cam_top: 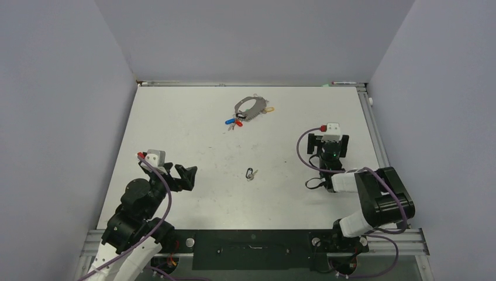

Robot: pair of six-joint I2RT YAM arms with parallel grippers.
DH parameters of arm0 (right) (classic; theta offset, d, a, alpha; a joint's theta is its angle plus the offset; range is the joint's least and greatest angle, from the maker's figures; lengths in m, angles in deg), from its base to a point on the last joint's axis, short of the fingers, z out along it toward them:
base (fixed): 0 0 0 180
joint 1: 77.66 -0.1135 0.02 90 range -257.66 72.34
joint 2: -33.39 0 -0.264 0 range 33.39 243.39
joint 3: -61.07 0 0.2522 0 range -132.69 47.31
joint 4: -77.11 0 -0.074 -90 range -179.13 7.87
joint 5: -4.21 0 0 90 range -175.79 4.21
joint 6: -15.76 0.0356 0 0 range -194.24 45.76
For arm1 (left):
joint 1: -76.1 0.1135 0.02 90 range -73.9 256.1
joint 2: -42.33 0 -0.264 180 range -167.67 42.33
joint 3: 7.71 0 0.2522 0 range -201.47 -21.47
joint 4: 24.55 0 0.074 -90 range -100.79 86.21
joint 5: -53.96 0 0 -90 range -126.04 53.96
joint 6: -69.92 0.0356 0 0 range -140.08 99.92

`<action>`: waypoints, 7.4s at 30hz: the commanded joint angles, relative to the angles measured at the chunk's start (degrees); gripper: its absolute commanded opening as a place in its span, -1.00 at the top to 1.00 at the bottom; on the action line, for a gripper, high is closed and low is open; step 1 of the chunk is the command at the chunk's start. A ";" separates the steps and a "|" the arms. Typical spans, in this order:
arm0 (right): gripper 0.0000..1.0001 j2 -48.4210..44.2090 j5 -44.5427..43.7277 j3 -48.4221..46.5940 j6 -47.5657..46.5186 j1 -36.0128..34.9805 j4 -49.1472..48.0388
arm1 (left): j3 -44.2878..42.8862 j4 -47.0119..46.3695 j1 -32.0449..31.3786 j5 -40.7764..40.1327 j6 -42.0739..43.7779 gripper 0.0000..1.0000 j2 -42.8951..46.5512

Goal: Put the keys on the keyring

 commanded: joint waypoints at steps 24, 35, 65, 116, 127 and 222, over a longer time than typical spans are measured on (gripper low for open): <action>-0.81 47.34 17.14 -97.65 26.70 -15.66 65.61 | -0.64 -2.25 0.36 -1.09 0.37 -0.92 1.46; -0.69 65.32 24.31 -118.61 27.73 -17.67 63.63 | -0.55 -2.32 0.36 -0.73 0.51 -0.93 1.49; -0.62 51.48 26.96 -92.10 20.09 -21.22 79.80 | -0.56 -2.62 0.98 -0.81 0.34 -0.92 0.16; 0.04 28.85 -2.53 -69.68 12.31 -26.72 76.76 | -0.55 -3.20 1.15 0.28 0.07 -0.92 -3.10; 0.20 32.01 -2.38 -71.67 12.35 -26.59 76.78 | -0.55 -3.24 1.15 0.33 0.07 -0.92 -2.88; 0.90 -15.59 49.30 -33.07 10.51 -26.10 15.67 | 1.06 -22.20 1.51 20.24 3.85 -0.99 4.04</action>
